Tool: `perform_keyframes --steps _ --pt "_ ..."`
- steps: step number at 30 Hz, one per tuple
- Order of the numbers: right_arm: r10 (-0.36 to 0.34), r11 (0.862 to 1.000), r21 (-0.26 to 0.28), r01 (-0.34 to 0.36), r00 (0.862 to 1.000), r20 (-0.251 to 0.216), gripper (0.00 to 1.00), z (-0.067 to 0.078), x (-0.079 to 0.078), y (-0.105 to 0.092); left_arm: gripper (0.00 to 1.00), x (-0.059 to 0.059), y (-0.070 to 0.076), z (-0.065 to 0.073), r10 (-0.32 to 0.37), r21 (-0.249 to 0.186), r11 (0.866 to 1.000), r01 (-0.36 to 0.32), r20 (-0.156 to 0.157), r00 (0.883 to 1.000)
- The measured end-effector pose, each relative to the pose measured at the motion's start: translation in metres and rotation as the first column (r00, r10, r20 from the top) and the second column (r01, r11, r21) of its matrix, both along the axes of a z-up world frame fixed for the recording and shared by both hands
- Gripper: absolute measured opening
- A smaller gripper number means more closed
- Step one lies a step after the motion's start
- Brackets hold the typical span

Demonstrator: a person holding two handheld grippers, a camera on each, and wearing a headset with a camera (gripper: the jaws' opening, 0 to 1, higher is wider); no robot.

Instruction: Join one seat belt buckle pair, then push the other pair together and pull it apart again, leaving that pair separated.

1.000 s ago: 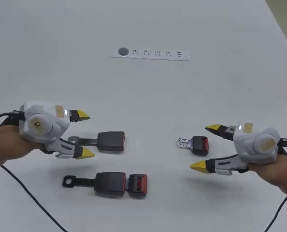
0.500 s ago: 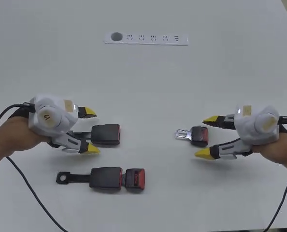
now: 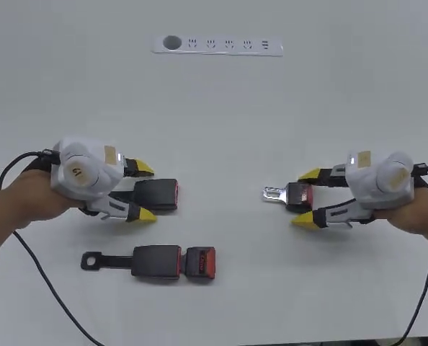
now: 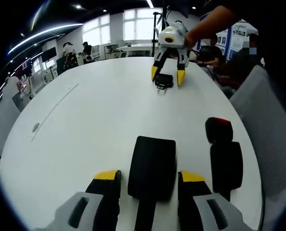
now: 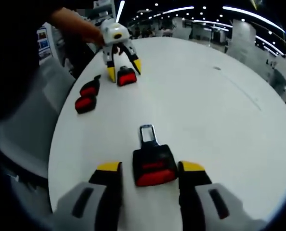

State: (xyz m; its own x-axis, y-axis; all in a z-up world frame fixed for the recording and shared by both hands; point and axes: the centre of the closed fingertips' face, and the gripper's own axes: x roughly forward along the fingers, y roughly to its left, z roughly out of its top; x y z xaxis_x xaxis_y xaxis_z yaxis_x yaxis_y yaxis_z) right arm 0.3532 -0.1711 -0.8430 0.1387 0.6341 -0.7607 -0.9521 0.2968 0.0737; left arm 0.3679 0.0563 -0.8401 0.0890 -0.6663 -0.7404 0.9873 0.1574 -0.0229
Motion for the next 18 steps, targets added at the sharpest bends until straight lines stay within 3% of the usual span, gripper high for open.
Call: perform_keyframes --steps 3,10,18 --pt "0.034 0.999 -0.027 -0.033 0.999 0.033 0.41 -0.0008 0.0041 -0.0037 0.37 -0.0011 0.0007 -0.0013 -0.022 0.011 1.000 0.022 0.003 1.000" --pt "0.056 0.998 0.009 -0.056 0.998 0.033 0.36 -0.0012 0.0068 -0.0060 0.36 -0.0045 -0.0011 -0.0050 -0.031 0.004 1.000 0.031 0.011 0.999" --pt "0.052 0.998 0.044 -0.054 0.998 0.036 0.36 -0.0015 0.0084 -0.0071 0.35 -0.0070 -0.0018 -0.0067 -0.053 0.003 0.999 0.053 -0.001 0.999"
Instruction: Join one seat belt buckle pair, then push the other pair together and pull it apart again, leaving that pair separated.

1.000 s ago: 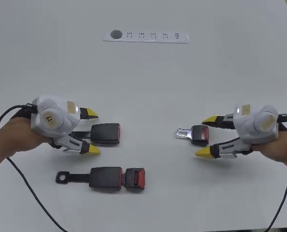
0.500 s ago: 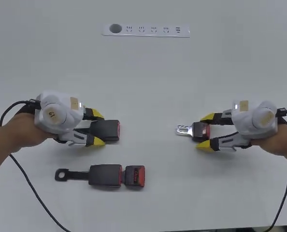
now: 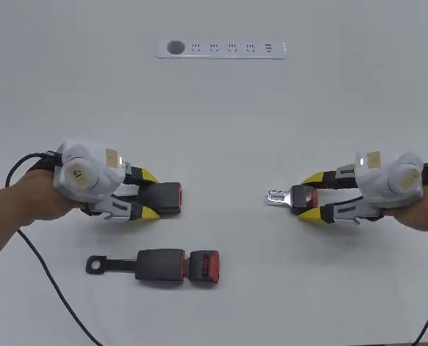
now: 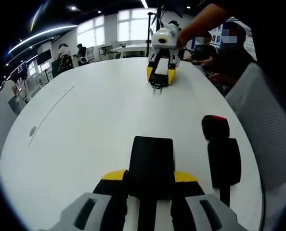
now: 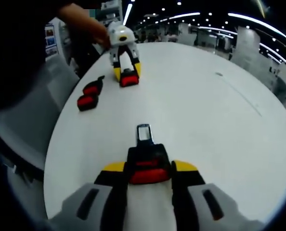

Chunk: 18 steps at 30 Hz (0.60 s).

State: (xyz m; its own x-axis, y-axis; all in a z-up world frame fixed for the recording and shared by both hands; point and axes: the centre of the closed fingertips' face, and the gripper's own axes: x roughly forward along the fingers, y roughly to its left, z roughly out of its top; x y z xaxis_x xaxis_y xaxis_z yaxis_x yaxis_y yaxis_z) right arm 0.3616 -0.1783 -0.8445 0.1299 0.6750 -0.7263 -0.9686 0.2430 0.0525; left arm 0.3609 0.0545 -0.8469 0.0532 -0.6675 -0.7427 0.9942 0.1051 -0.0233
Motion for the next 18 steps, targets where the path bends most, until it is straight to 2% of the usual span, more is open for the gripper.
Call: perform_keyframes --steps 6,9,18 --pt "-0.009 1.000 0.029 0.009 1.000 -0.014 0.35 0.001 0.001 0.001 0.35 -0.001 0.001 0.000 -0.009 -0.007 1.000 0.009 -0.008 1.000" --pt "-0.007 0.999 0.040 0.007 1.000 -0.007 0.35 0.001 0.001 0.003 0.35 0.000 0.001 0.001 -0.006 -0.012 1.000 0.005 -0.009 1.000" --pt "0.007 0.997 0.074 -0.007 1.000 -0.006 0.35 0.001 0.002 0.023 0.35 0.000 0.001 0.001 -0.016 -0.002 1.000 0.016 -0.017 1.000"
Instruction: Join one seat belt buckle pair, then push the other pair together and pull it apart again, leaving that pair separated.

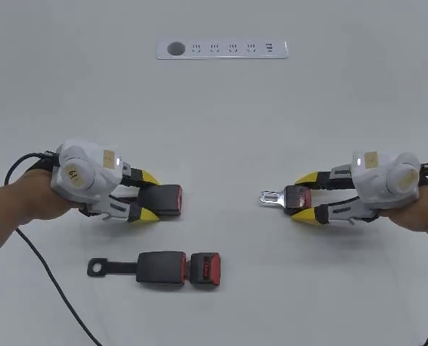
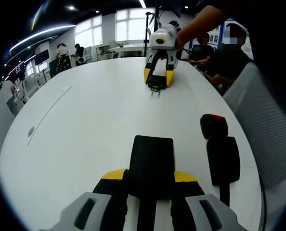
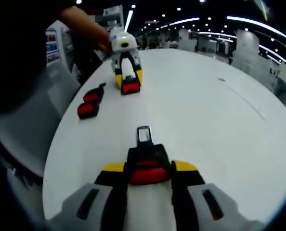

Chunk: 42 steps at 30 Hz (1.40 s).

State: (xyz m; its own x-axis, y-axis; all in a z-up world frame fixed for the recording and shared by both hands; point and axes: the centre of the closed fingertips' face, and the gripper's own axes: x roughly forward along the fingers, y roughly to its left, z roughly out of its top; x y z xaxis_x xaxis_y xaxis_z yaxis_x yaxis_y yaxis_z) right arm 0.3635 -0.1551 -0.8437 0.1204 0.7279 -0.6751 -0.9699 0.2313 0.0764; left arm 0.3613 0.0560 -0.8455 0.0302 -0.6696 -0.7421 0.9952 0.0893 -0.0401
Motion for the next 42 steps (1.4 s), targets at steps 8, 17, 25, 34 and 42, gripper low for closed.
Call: perform_keyframes --steps 8,17,25,34,42 --pt "0.006 1.000 0.015 -0.006 1.000 0.010 0.35 0.000 0.004 0.018 0.35 0.001 0.000 0.000 -0.003 0.009 1.000 0.003 -0.001 1.000" --pt "0.034 0.999 0.031 -0.035 0.999 0.014 0.35 0.000 0.001 0.046 0.35 0.002 0.001 0.000 -0.023 0.024 0.999 0.023 0.001 1.000" --pt "0.049 0.998 0.039 -0.049 0.999 0.022 0.35 -0.002 0.001 0.071 0.35 0.003 0.001 0.000 -0.026 0.032 0.999 0.026 0.000 1.000" --pt "0.067 0.997 0.046 -0.068 0.997 0.029 0.35 -0.007 0.001 0.098 0.35 0.003 0.001 0.000 -0.027 0.042 0.999 0.027 0.000 1.000" --pt "0.074 0.996 0.055 -0.075 0.997 0.024 0.35 -0.007 0.003 0.121 0.35 0.004 0.001 -0.001 -0.028 0.052 0.998 0.028 0.001 1.000"
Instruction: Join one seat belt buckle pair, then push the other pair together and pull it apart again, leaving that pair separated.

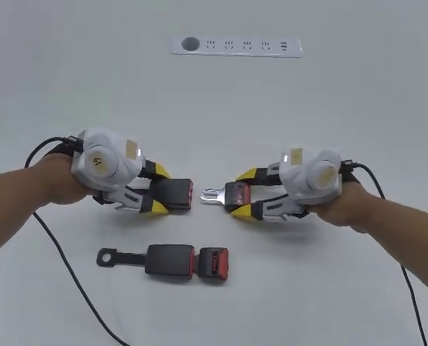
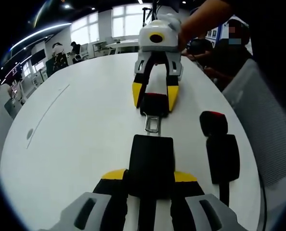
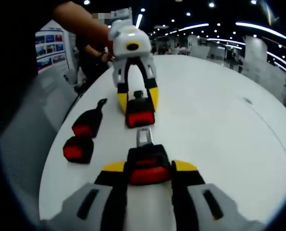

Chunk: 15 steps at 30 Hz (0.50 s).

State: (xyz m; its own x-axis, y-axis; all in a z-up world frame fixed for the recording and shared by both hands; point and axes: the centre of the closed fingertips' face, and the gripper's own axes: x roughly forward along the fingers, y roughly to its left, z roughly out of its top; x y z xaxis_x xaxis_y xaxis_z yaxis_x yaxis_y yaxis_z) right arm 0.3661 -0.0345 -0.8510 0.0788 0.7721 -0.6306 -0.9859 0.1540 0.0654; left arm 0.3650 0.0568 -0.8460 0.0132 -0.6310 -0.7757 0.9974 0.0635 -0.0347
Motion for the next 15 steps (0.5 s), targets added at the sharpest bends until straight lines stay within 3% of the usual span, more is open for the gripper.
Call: perform_keyframes --steps 5,15 --pt "0.009 1.000 0.007 -0.009 1.000 -0.005 0.35 0.000 -0.002 0.015 0.35 0.000 0.000 0.000 -0.001 0.006 1.000 0.001 0.001 1.000" --pt "0.031 0.999 -0.021 -0.032 0.999 -0.010 0.35 -0.001 -0.002 0.027 0.34 0.000 0.000 -0.001 -0.014 0.020 1.000 0.014 0.009 1.000"
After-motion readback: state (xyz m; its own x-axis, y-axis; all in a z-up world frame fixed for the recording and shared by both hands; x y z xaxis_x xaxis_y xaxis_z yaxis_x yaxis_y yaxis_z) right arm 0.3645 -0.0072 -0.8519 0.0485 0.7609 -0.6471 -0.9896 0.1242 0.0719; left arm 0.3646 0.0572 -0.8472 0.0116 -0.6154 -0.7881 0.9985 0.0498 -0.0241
